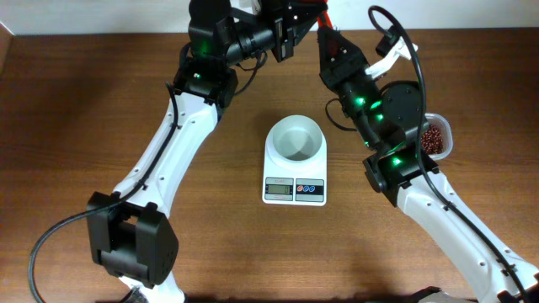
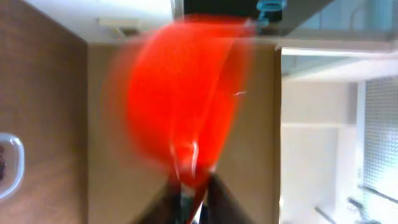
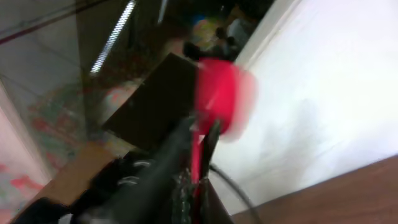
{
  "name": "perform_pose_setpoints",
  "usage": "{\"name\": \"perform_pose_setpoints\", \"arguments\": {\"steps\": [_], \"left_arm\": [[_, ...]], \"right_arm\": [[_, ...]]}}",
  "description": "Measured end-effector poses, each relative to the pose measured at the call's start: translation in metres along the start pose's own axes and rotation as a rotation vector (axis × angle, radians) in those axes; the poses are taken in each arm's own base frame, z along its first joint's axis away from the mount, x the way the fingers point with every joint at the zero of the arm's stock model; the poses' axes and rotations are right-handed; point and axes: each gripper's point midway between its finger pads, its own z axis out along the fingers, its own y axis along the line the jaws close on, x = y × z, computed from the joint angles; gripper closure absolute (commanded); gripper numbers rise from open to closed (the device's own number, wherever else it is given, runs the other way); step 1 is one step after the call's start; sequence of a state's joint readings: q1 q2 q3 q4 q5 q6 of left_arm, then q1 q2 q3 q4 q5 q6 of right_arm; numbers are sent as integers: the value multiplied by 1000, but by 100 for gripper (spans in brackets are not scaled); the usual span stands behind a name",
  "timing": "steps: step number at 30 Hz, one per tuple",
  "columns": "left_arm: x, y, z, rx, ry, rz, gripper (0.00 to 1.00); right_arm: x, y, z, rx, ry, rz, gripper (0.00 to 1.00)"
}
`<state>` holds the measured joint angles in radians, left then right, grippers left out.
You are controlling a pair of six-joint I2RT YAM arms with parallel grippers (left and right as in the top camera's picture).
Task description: Scoop item into bowl and weigh 50g on scale
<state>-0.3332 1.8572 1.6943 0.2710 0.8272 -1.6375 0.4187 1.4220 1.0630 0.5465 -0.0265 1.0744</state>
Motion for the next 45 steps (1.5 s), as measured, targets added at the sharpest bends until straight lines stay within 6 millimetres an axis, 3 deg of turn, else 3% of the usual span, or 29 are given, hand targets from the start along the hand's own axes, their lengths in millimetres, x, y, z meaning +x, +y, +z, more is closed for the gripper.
{"name": "perform_pose_setpoints", "arguments": {"steps": [1,2,3,4,7,10,12,14,16,18,19,20,22,24,28,29,32,35,39,45], "left_arm": [[2,0,0,-2,9,7,49],[4,1,0,-2,20,27,20],[4,1,0,-3,25,52,6],[5,1,0,-1,31,109,0],[5,7,-1,-19,40,319,1],[8,33,-5,-99,82,423,1],[6,45,-10,-138,99,474,1],[-18,58,-29,-201,61,559,1],[-35,66,-45,-245,33,597,1],[-42,75,-55,-285,29,611,1],[-44,80,-60,-304,33,621,0],[-45,82,-61,-311,36,636,1],[-42,87,-63,-326,51,641,0],[-40,93,-64,-346,66,636,1],[-33,107,-69,-387,100,620,0],[-32,110,-70,-397,111,625,0],[-24,122,-76,-433,154,637,1],[-18,133,-81,-465,195,651,0],[-11,145,-88,-509,233,659,1],[-12,163,-100,-615,237,655,1]], "right_arm": [[0,-3,0,8,-3,-4,96],[-1,-6,0,23,-1,-11,96],[3,-13,0,48,13,-31,96],[6,-17,0,62,30,-48,96],[26,-43,-5,158,136,-110,96],[29,-61,-15,218,219,-167,96],[22,-75,-28,274,273,-190,96],[4,-105,-59,430,373,-190,96],[-12,-109,-86,573,478,-167,96],[-40,-96,-108,648,514,-188,96],[-68,-76,-118,672,515,-229,96],[-82,-66,-128,699,521,-249,96],[-102,-50,-145,750,541,-298,96],[-114,-51,-163,840,590,-340,96],[-104,-104,-182,1022,825,-371,96],[-99,-144,-178,1099,922,-349,96],[-86,-204,-171,1151,1091,-350,96],[-78,-243,-174,1187,1214,-369,96],[-73,-266,-181,1211,1309,-389,96],[-66,-273,-194,1207,1405,-395,96]]}}
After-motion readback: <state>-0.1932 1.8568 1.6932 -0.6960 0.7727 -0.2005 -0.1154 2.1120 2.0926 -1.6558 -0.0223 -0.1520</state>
